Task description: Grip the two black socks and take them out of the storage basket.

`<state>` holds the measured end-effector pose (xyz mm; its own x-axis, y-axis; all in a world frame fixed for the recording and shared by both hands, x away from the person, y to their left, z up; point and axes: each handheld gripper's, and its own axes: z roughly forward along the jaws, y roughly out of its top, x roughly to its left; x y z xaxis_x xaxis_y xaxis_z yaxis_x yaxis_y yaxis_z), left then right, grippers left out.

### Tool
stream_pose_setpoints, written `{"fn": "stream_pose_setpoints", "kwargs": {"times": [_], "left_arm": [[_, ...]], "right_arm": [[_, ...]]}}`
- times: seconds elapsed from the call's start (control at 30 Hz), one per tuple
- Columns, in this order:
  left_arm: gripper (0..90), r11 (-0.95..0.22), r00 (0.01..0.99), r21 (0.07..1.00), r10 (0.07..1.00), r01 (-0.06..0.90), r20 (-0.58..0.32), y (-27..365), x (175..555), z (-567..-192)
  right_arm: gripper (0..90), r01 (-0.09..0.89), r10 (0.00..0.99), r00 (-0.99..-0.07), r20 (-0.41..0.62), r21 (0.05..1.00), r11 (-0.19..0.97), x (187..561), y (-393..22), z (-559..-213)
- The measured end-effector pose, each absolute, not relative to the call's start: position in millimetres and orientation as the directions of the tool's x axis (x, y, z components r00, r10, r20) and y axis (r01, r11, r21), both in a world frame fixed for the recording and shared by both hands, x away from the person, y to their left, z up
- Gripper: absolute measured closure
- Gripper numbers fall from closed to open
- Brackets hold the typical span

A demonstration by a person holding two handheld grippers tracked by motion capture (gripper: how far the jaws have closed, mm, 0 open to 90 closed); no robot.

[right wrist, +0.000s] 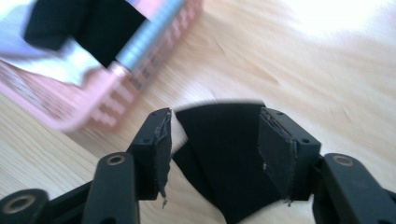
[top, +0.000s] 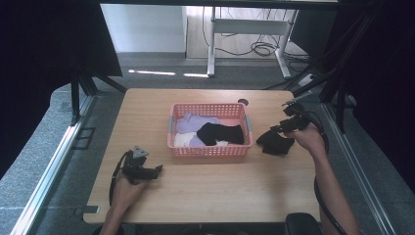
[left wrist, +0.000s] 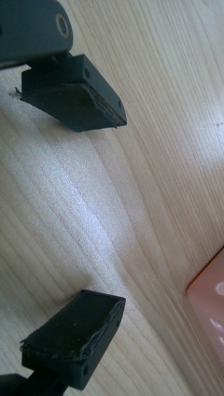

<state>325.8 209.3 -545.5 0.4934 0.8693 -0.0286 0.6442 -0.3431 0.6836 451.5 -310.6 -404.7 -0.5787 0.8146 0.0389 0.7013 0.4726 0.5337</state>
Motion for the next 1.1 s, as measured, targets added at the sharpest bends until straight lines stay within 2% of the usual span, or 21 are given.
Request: {"fn": "stream_pose_setpoints", "kwargs": {"times": [0.2,0.5,1.1], "left_arm": [[12.2,-0.344,0.494,0.684,0.869,0.644,-0.028,209.4,325.8,-545.5],[12.2,-0.345,0.495,0.684,0.868,0.643,-0.028,209.5,325.9,-545.5],[12.2,-0.345,0.495,0.684,0.868,0.643,-0.028,209.6,326.0,-545.4]], "right_arm": [[40.2,0.657,0.772,-0.634,0.037,0.554,0.512,462.3,-278.7,-398.4],[40.4,0.608,0.701,-0.712,0.039,0.534,0.588,477.3,-218.7,-407.7],[39.0,0.551,0.585,-0.807,0.079,0.458,0.698,498.1,-123.3,-461.8]]}}
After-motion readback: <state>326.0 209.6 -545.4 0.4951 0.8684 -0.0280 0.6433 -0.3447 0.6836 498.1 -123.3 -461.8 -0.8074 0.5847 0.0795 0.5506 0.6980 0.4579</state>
